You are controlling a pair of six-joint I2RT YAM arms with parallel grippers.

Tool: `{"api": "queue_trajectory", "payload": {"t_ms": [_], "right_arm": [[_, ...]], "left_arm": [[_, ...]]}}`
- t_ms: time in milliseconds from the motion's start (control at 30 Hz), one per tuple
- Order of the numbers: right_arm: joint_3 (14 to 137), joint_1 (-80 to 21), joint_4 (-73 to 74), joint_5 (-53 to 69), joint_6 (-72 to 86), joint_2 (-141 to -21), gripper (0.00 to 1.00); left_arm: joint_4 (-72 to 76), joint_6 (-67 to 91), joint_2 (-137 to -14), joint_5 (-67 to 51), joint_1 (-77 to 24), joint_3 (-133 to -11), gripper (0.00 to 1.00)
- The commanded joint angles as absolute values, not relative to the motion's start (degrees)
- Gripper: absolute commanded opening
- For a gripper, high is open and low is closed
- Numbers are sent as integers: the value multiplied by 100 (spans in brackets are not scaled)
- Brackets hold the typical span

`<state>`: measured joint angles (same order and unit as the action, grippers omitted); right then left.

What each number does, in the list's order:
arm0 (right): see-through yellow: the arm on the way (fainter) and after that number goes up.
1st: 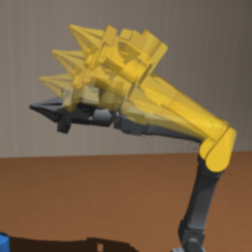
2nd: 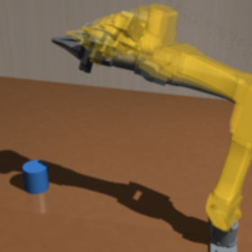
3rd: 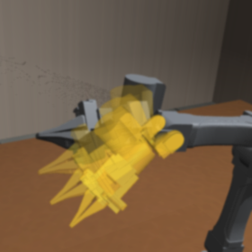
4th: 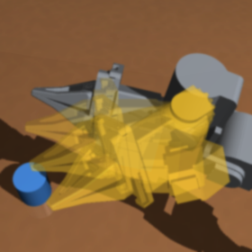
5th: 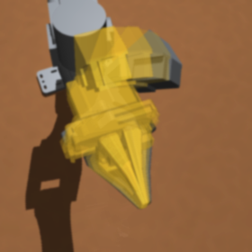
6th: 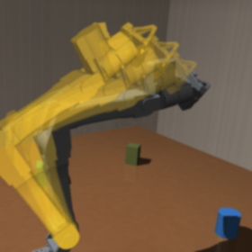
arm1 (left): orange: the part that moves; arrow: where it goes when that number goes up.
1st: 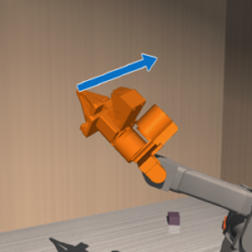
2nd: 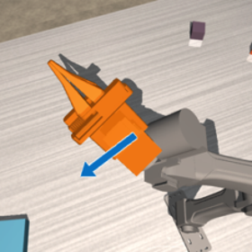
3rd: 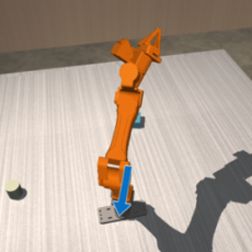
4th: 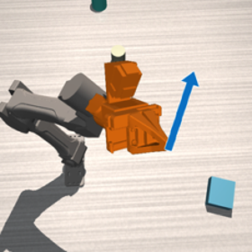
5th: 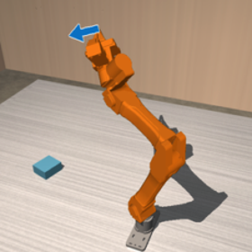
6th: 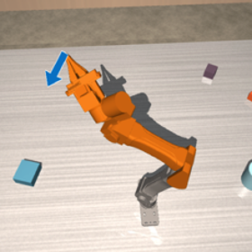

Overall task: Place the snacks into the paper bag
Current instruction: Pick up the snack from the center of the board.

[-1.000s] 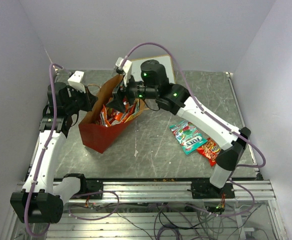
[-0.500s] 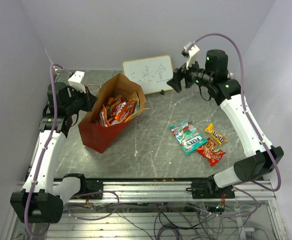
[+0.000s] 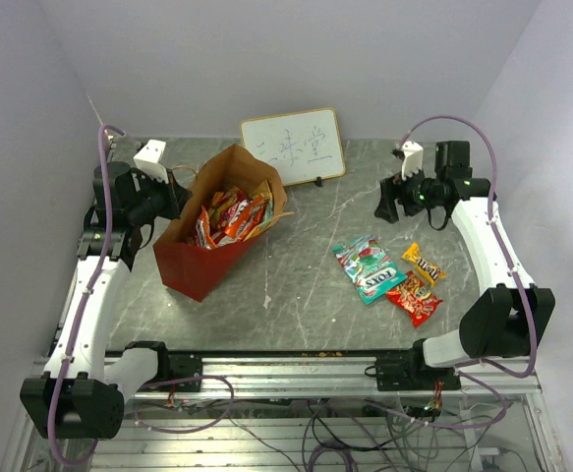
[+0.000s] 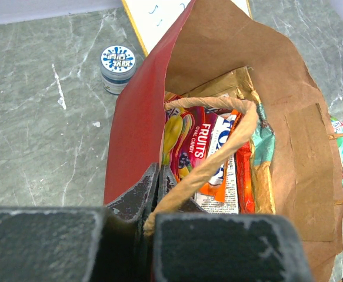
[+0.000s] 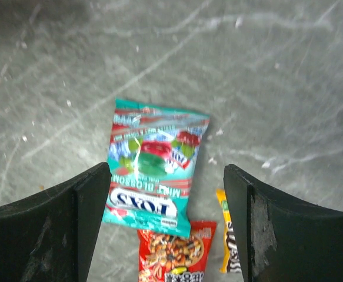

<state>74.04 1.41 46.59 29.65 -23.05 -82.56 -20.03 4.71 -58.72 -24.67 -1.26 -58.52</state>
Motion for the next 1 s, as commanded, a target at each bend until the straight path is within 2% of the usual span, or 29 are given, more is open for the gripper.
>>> {"api": "queue_trajectory", "payload": {"t_ms": [0, 433, 967], "right_arm": [[7084, 303, 5408, 3065, -3032, -8424, 76], [6161, 486, 5349, 2333, -3663, -8787, 73], [5965, 899, 5225, 2714, -4031, -9904, 55]], "left_arm": [[-1877, 455, -5816, -2640, -88, -5846, 7], [-1849, 422, -5770, -2684, -88, -5777, 7], [-1816, 416, -5741, -2680, -88, -5745, 7]]}}
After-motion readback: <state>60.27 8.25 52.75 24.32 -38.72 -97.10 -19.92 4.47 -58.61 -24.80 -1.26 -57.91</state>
